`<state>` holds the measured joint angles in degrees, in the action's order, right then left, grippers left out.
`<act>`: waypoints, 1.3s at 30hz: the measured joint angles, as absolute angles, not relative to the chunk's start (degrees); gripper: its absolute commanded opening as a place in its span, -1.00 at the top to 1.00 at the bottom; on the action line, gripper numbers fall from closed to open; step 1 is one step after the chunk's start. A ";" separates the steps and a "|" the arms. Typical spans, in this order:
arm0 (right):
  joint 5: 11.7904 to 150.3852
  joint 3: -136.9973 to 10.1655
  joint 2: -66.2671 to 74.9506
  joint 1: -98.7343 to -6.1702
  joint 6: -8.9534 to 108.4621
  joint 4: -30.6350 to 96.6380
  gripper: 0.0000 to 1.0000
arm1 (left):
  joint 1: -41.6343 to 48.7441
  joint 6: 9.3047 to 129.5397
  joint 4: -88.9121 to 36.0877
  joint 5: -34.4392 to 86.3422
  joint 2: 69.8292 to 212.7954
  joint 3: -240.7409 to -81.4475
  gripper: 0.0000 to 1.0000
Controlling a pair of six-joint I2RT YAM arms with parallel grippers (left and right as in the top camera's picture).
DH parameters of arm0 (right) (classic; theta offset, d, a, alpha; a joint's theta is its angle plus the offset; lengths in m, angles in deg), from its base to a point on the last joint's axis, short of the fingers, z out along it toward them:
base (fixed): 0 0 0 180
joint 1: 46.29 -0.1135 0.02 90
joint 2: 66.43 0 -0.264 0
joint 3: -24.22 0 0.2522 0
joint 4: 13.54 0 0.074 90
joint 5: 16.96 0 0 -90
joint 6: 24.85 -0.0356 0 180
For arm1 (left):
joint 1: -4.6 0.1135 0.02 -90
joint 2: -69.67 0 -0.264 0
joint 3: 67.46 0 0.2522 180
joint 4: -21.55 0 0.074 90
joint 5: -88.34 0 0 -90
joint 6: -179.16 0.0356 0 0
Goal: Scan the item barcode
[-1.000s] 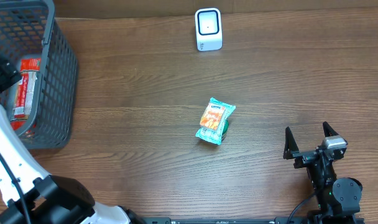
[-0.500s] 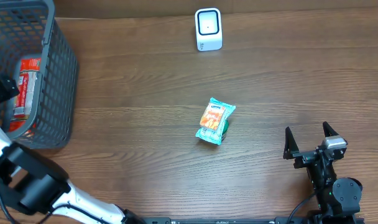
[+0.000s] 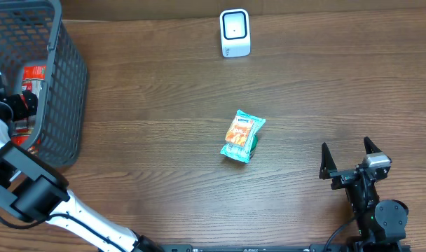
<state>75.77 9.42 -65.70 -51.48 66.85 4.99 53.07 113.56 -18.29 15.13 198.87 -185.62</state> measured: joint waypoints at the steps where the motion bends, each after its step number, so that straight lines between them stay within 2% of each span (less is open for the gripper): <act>1: 75.77 9.42 -65.70 -51.48 66.87 5.01 -1.00 | 52.92 113.58 -18.07 15.18 199.70 -185.62 -0.99; 9: 75.79 9.42 -65.70 -51.48 66.87 4.99 -1.00 | 51.67 113.63 -17.86 15.33 203.64 -185.64 -1.00; 12: 75.77 9.42 -65.70 -51.48 66.89 5.04 -1.00 | 51.67 113.47 -18.77 15.59 203.83 -185.84 -0.69; 15: 75.77 9.42 -65.70 -51.46 66.85 4.99 -1.00 | 51.67 113.34 -19.87 16.36 203.83 -185.97 -0.59; 17: 75.74 9.42 -65.70 -51.48 66.85 5.01 -1.00 | 51.56 113.30 -20.11 16.62 203.83 -186.01 -0.67; 19: 75.77 9.42 -65.70 -51.48 66.85 4.99 -1.00 | 51.52 113.08 -20.33 16.75 203.83 -186.12 -0.83; 22: 75.77 9.42 -65.70 -51.48 66.85 4.99 -1.00 | 51.28 112.56 -20.54 16.57 203.83 -186.19 -0.79; 23: 75.74 9.42 -65.70 -51.48 66.87 4.99 -1.00 | 51.19 112.43 -20.65 16.36 203.83 -186.23 -0.64; 26: 75.74 9.42 -65.70 -51.48 66.85 4.99 -1.00 | 51.06 111.88 -20.87 15.18 203.83 -186.38 -0.45; 29: 75.74 9.42 -65.70 -51.48 66.87 4.99 -1.00 | 51.06 111.64 -20.92 14.61 203.83 -186.40 -0.34; 32: 75.77 9.42 -65.70 -51.48 66.87 5.01 -1.00 | 51.06 111.55 -21.22 14.19 203.83 -186.54 -0.07; 34: 75.77 9.42 -65.70 -51.48 66.85 4.99 -1.00 | 51.06 111.60 -21.68 14.15 203.83 -186.78 0.20; 39: 75.79 9.42 -65.70 -51.48 66.85 5.01 -1.00 | 51.06 111.14 -26.18 13.71 203.55 -188.96 0.25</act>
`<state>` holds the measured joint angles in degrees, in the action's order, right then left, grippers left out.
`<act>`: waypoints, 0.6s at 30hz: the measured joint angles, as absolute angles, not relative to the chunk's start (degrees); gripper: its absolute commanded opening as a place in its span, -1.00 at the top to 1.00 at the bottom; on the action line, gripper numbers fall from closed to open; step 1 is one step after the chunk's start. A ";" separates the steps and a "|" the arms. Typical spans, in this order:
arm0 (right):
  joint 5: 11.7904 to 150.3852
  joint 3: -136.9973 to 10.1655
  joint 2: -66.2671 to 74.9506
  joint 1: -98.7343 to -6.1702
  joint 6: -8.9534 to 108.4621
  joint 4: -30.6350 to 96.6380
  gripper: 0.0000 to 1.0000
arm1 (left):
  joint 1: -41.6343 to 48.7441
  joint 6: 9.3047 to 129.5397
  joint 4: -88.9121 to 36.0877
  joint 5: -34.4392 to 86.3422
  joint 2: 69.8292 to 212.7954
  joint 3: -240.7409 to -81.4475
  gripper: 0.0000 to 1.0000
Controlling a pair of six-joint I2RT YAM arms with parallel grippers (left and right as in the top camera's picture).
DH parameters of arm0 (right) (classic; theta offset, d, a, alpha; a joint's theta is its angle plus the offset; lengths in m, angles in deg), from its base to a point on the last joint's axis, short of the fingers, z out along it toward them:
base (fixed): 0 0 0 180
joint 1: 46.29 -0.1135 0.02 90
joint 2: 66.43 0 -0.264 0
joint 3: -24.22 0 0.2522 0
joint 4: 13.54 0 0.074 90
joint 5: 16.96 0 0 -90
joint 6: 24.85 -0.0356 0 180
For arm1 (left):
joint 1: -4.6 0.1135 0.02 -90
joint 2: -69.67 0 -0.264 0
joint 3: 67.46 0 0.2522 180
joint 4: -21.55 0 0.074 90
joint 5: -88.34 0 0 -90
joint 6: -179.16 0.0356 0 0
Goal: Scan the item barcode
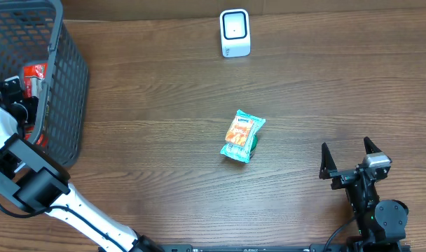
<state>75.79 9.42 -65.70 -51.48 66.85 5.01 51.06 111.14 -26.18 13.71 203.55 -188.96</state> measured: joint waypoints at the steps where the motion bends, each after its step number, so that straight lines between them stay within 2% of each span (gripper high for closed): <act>1: 75.77 9.42 -65.70 -51.48 66.85 5.04 -1.00 | 51.06 111.05 -27.25 13.56 203.44 -189.33 0.25; 9: 75.77 9.42 -65.70 -51.48 66.85 5.01 -1.00 | 51.06 109.30 -31.84 12.49 196.07 -193.14 0.24; 18: 75.77 9.42 -65.70 -51.48 66.87 5.01 -1.00 | 50.69 102.92 -29.72 12.64 168.23 -200.13 0.20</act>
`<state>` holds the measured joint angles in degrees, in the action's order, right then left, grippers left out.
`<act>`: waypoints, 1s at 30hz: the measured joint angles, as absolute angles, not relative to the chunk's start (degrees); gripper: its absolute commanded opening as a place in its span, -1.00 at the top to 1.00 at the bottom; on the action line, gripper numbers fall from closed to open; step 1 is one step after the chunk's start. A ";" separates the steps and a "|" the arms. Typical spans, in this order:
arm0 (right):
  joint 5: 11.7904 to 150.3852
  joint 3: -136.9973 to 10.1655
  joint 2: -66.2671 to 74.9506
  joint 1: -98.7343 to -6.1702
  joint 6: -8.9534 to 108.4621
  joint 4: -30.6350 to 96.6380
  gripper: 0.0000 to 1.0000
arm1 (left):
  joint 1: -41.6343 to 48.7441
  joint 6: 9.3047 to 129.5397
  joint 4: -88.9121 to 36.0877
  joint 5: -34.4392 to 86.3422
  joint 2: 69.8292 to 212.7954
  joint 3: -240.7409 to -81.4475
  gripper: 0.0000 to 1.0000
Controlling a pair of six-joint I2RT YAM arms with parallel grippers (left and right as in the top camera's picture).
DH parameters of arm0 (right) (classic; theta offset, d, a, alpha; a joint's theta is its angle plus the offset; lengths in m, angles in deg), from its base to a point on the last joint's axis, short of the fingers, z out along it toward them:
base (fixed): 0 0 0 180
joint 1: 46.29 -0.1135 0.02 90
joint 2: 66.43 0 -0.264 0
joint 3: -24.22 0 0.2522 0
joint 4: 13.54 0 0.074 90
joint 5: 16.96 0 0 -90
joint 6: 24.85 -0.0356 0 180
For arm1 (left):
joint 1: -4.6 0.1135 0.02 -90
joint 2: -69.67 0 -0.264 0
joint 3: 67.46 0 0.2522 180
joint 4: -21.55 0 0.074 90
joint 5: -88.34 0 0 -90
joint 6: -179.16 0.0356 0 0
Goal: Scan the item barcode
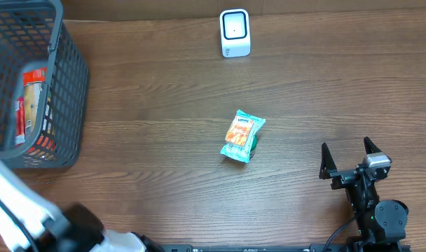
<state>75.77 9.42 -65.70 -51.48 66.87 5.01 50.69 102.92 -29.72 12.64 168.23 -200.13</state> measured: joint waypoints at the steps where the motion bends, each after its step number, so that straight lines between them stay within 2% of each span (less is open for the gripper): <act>1: 75.77 9.42 -65.70 -51.48 66.82 4.99 -1.00 | 50.69 102.37 -30.01 12.68 165.58 -200.68 0.19; 5: 75.77 9.42 -65.70 -51.48 66.85 4.99 -1.00 | 50.54 100.93 -35.65 12.62 161.72 -201.57 0.13; 7: 75.77 9.42 -65.70 -51.48 66.85 4.99 -1.00 | 50.43 100.62 -37.64 11.85 162.83 -201.00 -0.61; 8: 75.74 9.42 -65.70 -51.48 66.89 5.01 -1.00 | 50.43 100.56 -38.62 11.22 163.92 -200.33 -0.83; 10: 75.77 9.42 -65.70 -51.48 66.85 4.97 -1.00 | 50.43 100.19 -40.65 9.36 168.64 -198.08 -0.98; 16: 75.79 9.42 -65.70 -51.48 66.87 4.97 -1.00 | 50.49 100.49 -40.91 7.90 180.91 -195.98 -0.99; 30: 75.74 9.42 -65.70 -51.48 66.87 4.99 -1.00 | 51.17 111.70 -34.53 9.27 198.46 -195.98 -0.99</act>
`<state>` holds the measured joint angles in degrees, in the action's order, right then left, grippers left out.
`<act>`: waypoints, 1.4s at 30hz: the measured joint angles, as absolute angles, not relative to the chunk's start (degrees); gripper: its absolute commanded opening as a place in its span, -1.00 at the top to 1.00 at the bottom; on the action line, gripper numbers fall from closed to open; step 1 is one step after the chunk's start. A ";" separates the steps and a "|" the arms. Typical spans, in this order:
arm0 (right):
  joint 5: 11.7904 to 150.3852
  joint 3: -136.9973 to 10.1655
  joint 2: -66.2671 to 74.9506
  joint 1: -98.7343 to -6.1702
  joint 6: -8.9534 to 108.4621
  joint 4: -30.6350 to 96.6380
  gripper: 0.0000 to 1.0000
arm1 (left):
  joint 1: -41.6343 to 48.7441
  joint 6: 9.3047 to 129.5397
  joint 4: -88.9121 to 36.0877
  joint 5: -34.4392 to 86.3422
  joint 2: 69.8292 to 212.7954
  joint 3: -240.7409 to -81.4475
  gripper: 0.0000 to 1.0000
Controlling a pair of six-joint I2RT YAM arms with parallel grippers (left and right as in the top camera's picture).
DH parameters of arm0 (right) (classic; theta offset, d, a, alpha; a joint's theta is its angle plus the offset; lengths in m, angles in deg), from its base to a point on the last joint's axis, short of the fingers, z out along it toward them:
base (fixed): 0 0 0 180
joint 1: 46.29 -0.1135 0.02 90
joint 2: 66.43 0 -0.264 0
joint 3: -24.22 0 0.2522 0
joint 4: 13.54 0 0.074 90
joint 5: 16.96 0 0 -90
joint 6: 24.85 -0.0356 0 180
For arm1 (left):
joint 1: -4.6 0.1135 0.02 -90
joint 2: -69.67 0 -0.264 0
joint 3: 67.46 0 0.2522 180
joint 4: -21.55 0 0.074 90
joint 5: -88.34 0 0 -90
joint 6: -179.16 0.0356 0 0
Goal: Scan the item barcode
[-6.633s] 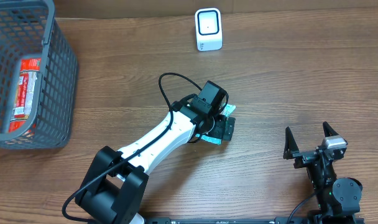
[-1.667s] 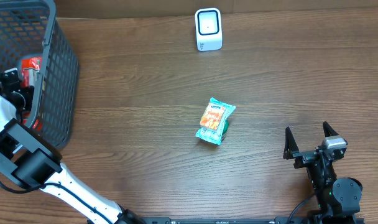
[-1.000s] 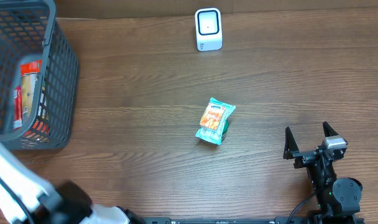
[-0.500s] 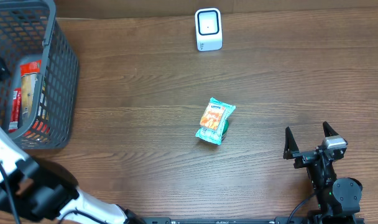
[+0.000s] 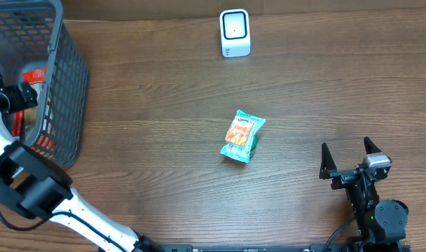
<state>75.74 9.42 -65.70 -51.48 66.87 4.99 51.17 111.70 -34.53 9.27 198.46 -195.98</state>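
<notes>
A teal and orange snack packet (image 5: 242,136) lies flat near the middle of the table. The white barcode scanner (image 5: 234,33) stands upright at the far edge, well apart from it. My left gripper (image 5: 8,94) reaches into the grey mesh basket (image 5: 69,91) at the far left, among red packets (image 5: 35,73); its fingers are hidden by the wrist and the mesh. My right gripper (image 5: 348,158) rests near the front right with its fingers spread and nothing between them.
The basket takes up the far left corner, and my left arm (image 5: 31,189) runs up to it along the left edge. Brown wooden table (image 5: 164,84) lies between basket, packet and scanner.
My left arm was low at the frame's left edge with its gripper out of the basket. Now the gripper is inside the basket again. The packet, scanner and right arm are unchanged.
My left gripper was inside the basket at its left side, then a little further right among the red packets. After that the arm was out of the basket at the frame's edge, and now it is back inside. The snack packet stayed put.
</notes>
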 measured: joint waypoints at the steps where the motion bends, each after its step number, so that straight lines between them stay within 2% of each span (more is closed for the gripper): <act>1: 75.79 9.42 -65.70 -51.48 66.89 5.01 -1.00 | 51.43 112.03 -34.16 9.32 199.33 -195.98 -0.99; 9: 75.77 9.42 -65.70 -51.48 66.82 5.01 -1.00 | 53.07 114.55 -32.50 10.37 205.01 -195.98 -1.00; 32: 75.77 9.42 -65.70 -51.48 66.89 5.01 -1.00 | 54.47 114.41 -36.72 17.89 206.61 -197.53 -1.00; 42: 75.77 9.42 -65.70 -51.48 66.85 4.99 -1.00 | 54.47 114.39 -36.41 15.02 205.54 -196.76 -1.00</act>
<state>75.77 9.42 -65.70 -51.48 66.85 4.99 54.47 114.39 -36.41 15.02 205.54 -196.76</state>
